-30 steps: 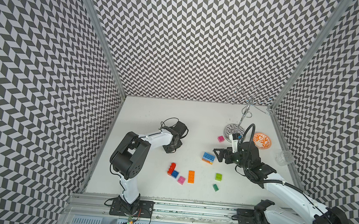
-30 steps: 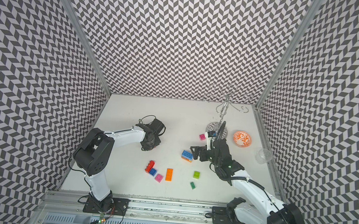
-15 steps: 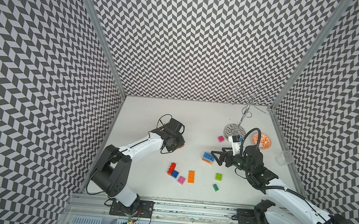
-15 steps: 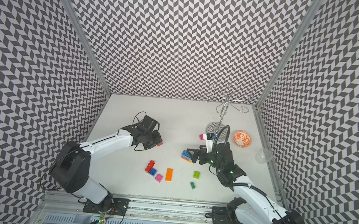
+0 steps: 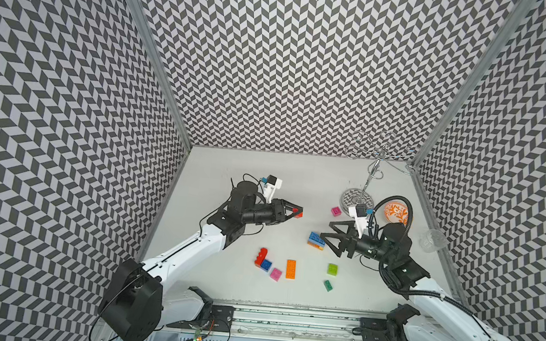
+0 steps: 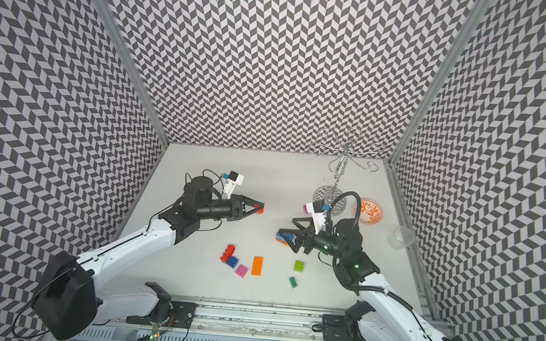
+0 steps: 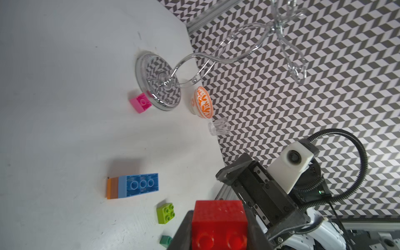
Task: Assemble the letter p with lego
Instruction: Pick up the lego brick from the center of the board.
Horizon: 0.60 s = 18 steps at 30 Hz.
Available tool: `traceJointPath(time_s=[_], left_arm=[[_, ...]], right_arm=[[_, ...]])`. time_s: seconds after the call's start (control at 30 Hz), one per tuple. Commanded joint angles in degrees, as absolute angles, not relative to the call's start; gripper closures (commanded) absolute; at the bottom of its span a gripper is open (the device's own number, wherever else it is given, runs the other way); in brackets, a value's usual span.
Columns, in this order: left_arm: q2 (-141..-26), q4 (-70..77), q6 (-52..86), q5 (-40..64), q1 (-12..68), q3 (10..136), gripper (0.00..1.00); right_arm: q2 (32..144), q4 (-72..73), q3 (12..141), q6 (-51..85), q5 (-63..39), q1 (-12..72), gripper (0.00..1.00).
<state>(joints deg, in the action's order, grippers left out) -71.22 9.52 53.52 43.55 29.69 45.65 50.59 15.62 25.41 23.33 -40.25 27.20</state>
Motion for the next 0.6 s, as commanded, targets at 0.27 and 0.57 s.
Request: traceJointPath(time_s=[0.27, 0.57], left_arm=[[-74.95, 29.23, 67.86, 67.31, 29.45, 40.64, 0.72], [-75.69, 36.19, 80.0, 73.33, 29.56, 35.5, 0.71]], right_arm=[[45.49, 37.86, 19.79, 12.69, -40.27, 28.64, 0.24], [49.52, 37.69, 21.43, 0.79, -33.58, 37.92, 0.26]])
